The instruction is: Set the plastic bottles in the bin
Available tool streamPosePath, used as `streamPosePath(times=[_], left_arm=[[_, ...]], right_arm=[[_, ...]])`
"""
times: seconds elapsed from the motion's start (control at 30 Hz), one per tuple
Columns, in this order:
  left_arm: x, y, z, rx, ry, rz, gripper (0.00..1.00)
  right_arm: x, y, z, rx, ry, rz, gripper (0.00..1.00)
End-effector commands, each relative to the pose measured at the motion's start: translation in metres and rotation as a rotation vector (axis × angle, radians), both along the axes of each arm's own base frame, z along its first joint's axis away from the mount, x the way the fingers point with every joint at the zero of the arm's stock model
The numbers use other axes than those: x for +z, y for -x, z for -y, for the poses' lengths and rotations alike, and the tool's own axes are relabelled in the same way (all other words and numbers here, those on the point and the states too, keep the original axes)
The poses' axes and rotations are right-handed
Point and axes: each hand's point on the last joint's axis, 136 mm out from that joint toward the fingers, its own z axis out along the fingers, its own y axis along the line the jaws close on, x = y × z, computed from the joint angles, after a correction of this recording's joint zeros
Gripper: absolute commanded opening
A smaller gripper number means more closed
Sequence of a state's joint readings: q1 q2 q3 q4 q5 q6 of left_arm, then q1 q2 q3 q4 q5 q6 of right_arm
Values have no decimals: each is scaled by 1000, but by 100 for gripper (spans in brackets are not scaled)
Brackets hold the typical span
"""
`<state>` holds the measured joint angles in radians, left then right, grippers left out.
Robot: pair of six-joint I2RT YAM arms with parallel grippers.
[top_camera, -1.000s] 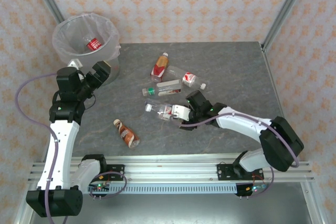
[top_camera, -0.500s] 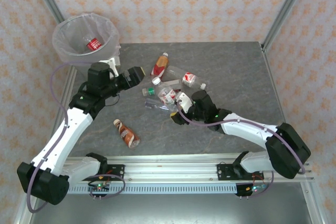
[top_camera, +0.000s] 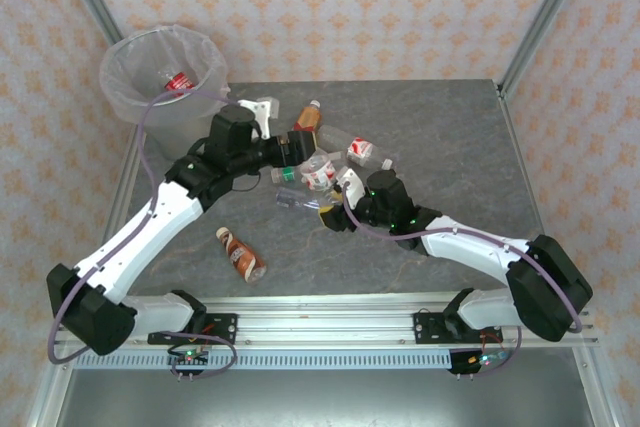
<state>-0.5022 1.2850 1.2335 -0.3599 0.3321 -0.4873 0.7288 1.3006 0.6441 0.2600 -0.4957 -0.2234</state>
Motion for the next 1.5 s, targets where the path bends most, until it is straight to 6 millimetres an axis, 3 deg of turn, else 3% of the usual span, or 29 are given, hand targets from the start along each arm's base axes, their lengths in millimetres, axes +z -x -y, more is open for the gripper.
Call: streamPosePath(times=[0.0, 0.13, 0.43, 0.8, 0.87, 0.97, 1.2, 1.27, 1.47], left_arm=[[3, -8, 1, 29, -66, 17, 85], [0, -18, 9, 33, -73, 5, 69], [-9, -27, 9, 68, -82, -6, 48], [-9, -28, 9, 71, -81, -6, 30], [-8, -27, 9, 68, -84, -4, 22], [-8, -29, 3, 100, -103, -5, 0], [-4, -29, -6, 137, -108, 8, 0], [-4, -28, -6, 138, -108, 8, 0], [-5, -31, -10, 165, -110, 4, 0]], right_arm=[[12, -2, -8, 12, -67, 18, 59], [10, -3, -10, 11, -70, 24, 60], [8, -6, -12, 3, -81, 7, 61], [8, -3, -16, 22, -96, -12, 67], [9, -3, -16, 20, -95, -26, 71], [8, -2, -14, 10, -92, -41, 76], [11, 1, -9, -2, -96, -34, 87], [14, 2, -8, -8, -102, -31, 99], [20, -13, 7, -152, -124, -43, 99]])
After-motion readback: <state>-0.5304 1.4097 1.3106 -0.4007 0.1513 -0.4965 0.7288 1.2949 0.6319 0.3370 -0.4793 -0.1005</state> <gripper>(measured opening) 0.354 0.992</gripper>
